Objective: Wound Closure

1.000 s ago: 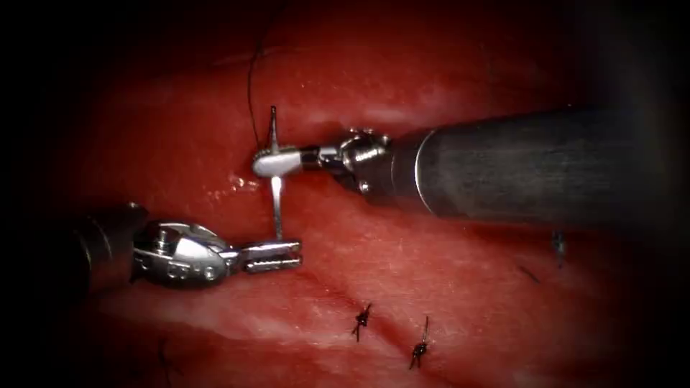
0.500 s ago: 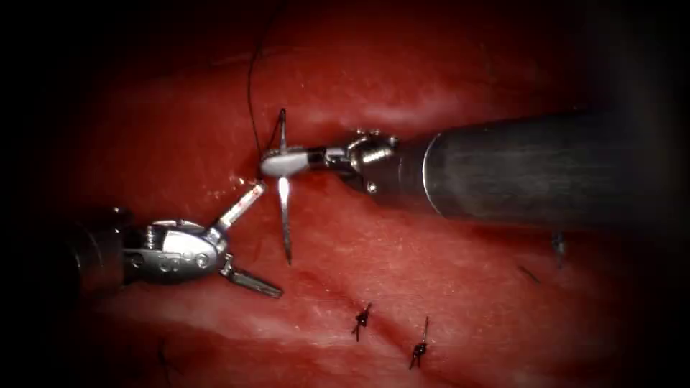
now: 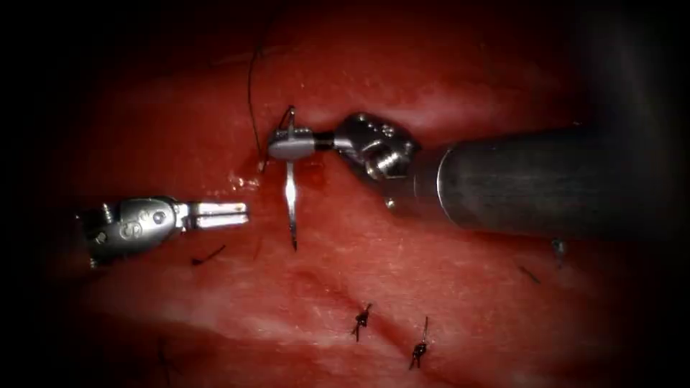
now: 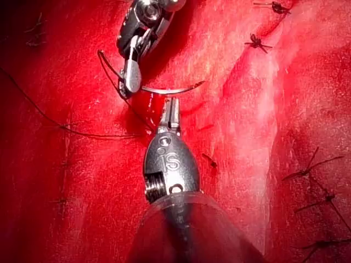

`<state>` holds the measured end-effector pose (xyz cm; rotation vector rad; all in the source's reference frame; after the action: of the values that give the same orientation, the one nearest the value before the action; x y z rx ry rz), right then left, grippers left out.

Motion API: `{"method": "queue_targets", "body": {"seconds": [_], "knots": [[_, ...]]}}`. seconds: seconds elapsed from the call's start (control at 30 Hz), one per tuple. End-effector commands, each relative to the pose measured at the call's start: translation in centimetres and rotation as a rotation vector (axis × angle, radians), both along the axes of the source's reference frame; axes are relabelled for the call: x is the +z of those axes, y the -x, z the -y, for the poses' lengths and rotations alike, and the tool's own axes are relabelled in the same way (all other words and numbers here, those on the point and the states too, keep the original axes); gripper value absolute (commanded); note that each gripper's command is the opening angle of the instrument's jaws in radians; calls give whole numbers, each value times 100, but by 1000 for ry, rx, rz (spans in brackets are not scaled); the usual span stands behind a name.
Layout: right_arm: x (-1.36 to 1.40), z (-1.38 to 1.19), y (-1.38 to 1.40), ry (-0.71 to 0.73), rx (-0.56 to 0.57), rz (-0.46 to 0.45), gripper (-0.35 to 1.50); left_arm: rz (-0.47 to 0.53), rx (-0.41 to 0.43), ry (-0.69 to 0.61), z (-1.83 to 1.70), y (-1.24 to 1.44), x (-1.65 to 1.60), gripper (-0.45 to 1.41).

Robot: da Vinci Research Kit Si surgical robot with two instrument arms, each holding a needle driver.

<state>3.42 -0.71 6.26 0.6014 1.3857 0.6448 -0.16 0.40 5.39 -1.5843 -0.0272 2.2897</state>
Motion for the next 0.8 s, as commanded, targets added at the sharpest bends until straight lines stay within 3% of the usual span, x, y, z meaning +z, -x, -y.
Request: {"method": "queue_targets", "body": {"seconds": [0.03,0.17,0.53,0.8], "knots": [[9,7,-5,48,3,5,-35,-22,7,-12,-2,6,12,-45],[10,6,-5,155,8,-1,-35,-104,19,-28,-10,11,33,-45],[9,7,-6,220,16,-2,-35,-238,24,-41,-24,25,78,-45],[5,12,-11,286,16,1,-35,-320,28,-55,-35,20,110,-45]]}}
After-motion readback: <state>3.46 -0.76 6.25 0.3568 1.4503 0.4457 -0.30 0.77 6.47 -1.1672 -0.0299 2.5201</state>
